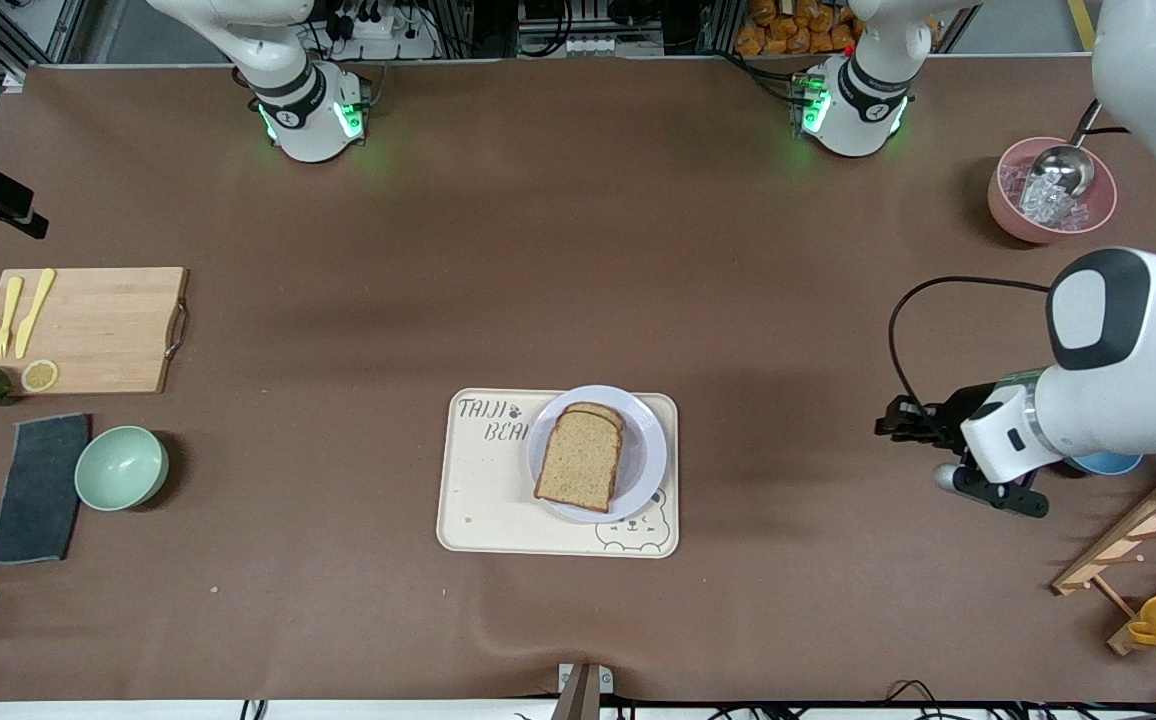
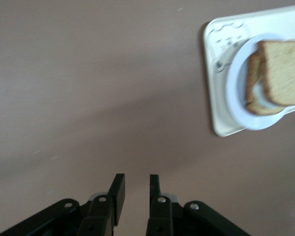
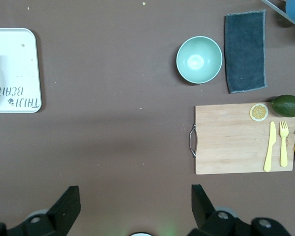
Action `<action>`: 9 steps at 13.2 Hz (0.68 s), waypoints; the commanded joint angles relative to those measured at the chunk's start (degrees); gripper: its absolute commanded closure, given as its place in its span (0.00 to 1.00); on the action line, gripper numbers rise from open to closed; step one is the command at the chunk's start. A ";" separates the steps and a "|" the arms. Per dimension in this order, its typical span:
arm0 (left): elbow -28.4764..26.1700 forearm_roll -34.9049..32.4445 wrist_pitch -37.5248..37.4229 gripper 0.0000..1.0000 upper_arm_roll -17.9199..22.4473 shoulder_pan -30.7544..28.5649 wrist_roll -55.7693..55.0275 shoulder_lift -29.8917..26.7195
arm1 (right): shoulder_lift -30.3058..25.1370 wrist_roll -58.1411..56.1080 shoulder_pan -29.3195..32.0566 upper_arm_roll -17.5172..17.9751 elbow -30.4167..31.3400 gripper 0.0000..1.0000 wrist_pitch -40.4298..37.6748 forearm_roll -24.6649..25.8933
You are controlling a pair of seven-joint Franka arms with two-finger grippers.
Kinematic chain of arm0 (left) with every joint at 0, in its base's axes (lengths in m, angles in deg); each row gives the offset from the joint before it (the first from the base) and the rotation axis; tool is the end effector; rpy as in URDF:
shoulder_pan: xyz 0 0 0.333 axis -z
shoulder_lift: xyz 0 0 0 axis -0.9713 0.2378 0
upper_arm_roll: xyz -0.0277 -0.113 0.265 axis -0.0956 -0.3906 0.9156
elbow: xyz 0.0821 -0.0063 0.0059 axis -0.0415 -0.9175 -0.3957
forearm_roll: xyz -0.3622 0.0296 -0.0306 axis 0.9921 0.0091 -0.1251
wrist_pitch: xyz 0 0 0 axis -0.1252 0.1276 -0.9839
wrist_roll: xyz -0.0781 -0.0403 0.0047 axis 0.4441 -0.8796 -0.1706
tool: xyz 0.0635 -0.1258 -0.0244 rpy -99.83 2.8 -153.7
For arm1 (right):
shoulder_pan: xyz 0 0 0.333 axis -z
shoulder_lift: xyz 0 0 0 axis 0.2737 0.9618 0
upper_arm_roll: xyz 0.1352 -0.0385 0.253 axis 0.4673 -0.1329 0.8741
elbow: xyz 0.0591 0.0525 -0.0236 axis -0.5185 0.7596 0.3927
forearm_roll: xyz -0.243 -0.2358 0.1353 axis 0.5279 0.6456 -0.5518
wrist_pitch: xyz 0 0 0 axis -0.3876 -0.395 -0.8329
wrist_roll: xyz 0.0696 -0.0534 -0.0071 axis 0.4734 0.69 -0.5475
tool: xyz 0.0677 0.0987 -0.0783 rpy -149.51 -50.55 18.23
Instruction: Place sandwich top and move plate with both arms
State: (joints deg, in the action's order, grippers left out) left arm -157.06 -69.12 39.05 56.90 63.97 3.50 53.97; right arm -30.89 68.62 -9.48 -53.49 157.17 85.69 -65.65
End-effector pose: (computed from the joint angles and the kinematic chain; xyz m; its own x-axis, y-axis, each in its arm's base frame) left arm 0.6409 -0.0898 0.3708 0.9552 -0.2912 -0.0529 -0.2649 -0.9211 0.2853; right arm 0.4974 -0.0495 0.5969 0.9988 -0.0276 -0.0415 -0.0284 -0.9994 -0.0181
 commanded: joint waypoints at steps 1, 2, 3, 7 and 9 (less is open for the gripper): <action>-1.32 -5.54 -4.05 0.72 0.53 0.06 -0.67 -5.46 | 0.07 -0.86 0.98 0.17 -0.41 0.00 -0.09 -0.09; -1.32 -7.48 -5.37 0.72 0.53 0.06 -0.67 -6.69 | 0.07 -0.86 1.42 0.17 -0.41 0.00 0.08 -0.09; -1.32 -9.67 -6.60 0.71 0.53 0.14 -0.67 -7.66 | 0.07 -0.86 1.59 0.17 -0.49 0.00 0.08 -0.18; -1.15 -14.17 -10.30 0.54 0.61 0.14 -0.23 -10.04 | 0.16 -0.86 1.51 0.26 -0.49 0.00 0.08 -0.18; -1.15 -14.79 -10.74 0.44 0.70 -0.64 -0.05 -10.48 | 0.16 -0.86 1.51 0.26 -0.49 0.00 0.08 -0.18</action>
State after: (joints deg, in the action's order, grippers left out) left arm -157.09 -82.30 28.99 57.27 63.93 3.50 45.00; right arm -30.89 68.53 -9.03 -53.90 157.17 85.82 -65.65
